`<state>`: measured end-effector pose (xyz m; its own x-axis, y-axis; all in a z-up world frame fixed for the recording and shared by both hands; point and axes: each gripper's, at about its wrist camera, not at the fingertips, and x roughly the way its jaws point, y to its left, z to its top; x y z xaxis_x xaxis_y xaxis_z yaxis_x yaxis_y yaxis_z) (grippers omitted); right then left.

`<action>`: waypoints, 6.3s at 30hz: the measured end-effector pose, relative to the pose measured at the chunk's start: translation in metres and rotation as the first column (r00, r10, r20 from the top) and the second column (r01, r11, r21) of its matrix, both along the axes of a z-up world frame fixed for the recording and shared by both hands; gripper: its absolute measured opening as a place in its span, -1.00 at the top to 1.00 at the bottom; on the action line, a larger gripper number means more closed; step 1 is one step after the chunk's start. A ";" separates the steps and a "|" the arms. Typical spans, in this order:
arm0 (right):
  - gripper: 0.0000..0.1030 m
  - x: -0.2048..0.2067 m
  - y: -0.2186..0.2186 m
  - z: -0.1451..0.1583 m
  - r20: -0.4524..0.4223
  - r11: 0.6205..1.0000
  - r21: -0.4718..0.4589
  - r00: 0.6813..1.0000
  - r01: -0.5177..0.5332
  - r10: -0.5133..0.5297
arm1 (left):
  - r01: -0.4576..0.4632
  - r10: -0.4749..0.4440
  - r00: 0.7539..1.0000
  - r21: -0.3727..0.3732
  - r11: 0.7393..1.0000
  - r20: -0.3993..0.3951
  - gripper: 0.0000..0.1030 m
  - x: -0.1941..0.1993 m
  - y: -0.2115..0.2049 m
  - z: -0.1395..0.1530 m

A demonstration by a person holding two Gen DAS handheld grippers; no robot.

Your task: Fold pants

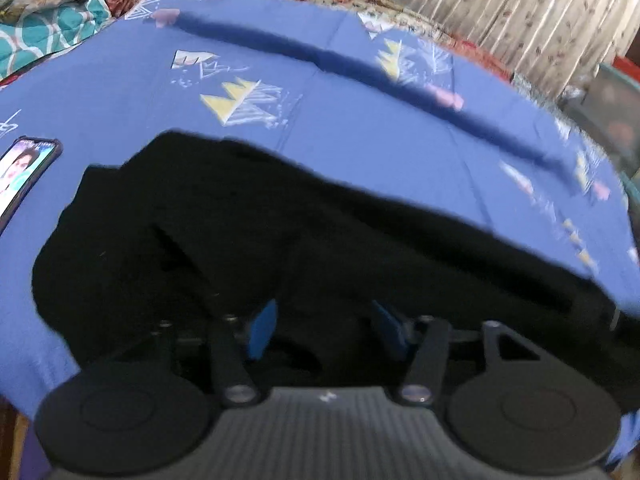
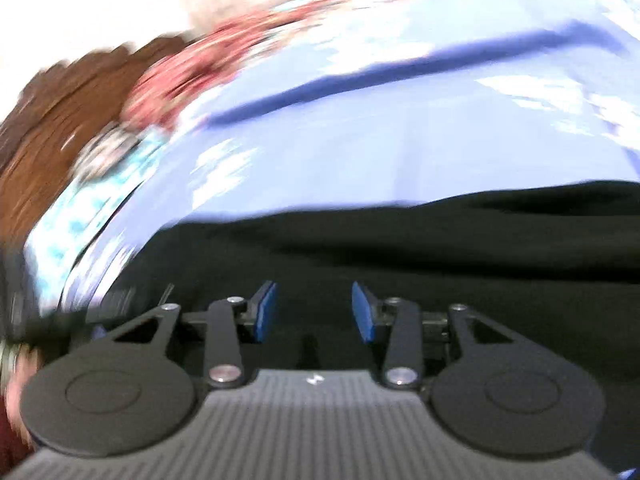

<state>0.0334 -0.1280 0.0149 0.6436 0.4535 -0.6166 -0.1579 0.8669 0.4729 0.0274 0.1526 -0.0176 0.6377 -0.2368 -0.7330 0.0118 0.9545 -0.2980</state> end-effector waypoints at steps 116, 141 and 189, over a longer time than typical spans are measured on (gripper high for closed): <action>0.35 -0.061 -0.138 -0.015 -0.048 0.890 0.147 0.902 0.431 -0.429 | 0.093 -0.096 0.993 0.033 0.995 0.070 -0.37 -0.044 -0.048 0.020; -0.17 -0.068 -0.135 -0.046 -0.088 0.898 0.122 0.906 0.423 -0.415 | 0.152 -0.150 0.988 0.061 0.987 -0.029 -0.67 -0.028 -0.077 -0.008; -0.45 -0.071 -0.131 -0.045 -0.053 0.920 0.150 0.932 0.362 -0.358 | 0.223 -0.217 0.975 0.176 0.959 -0.052 -1.00 -0.026 -0.102 -0.015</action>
<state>-0.0375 -0.2587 -0.0304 0.7671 0.2847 -0.5749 0.1642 0.7791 0.6050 0.0013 0.0506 -0.0330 0.5602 -0.2313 -0.7954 0.2204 0.9672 -0.1261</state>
